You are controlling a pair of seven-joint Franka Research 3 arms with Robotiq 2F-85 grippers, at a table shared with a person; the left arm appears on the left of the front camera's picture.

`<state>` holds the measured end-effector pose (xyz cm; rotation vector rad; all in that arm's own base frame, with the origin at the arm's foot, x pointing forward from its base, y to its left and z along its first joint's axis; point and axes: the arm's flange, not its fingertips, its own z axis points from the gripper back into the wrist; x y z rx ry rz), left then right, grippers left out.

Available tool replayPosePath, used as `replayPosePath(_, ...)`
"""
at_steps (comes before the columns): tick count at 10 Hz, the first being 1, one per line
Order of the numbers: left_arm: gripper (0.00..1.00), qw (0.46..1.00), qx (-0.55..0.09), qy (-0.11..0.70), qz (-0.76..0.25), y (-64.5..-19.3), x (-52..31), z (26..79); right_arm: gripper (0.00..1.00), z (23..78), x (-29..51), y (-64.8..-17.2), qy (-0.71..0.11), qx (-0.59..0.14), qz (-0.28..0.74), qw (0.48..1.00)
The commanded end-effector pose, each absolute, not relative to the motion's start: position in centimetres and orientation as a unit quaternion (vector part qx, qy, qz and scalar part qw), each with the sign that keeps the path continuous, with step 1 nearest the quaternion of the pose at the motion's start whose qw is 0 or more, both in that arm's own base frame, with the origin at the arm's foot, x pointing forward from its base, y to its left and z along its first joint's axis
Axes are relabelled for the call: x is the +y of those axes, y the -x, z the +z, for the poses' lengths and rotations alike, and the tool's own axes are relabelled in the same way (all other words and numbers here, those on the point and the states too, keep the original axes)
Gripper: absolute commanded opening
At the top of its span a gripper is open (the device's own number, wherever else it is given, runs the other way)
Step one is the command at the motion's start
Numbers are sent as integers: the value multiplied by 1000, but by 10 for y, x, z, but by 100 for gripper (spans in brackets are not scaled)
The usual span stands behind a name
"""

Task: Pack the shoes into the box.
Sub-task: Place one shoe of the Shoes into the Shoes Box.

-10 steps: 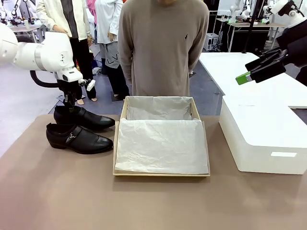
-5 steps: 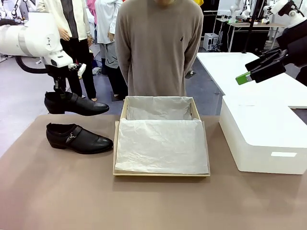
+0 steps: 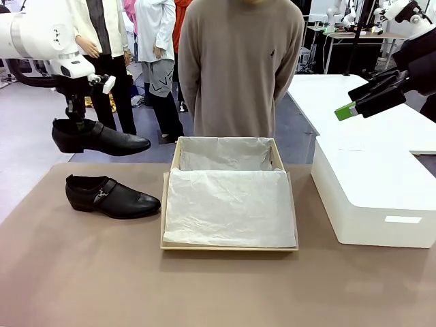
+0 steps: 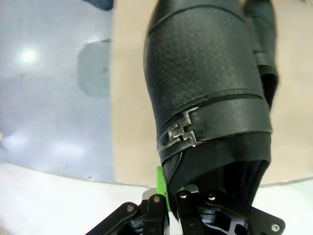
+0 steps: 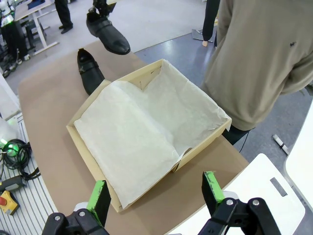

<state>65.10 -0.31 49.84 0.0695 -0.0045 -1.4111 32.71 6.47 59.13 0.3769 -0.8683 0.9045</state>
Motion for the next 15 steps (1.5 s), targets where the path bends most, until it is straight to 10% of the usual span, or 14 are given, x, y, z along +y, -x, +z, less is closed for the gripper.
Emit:
replayPosePath(1,0,759,-24,-52,-649,-657,-3,503,100,591,65,-328,-183,-407,421,790)
replayPosePath(15,0,759,-24,-52,-649,-657,-3,503,100,591,65,-328,-183,-407,421,790)
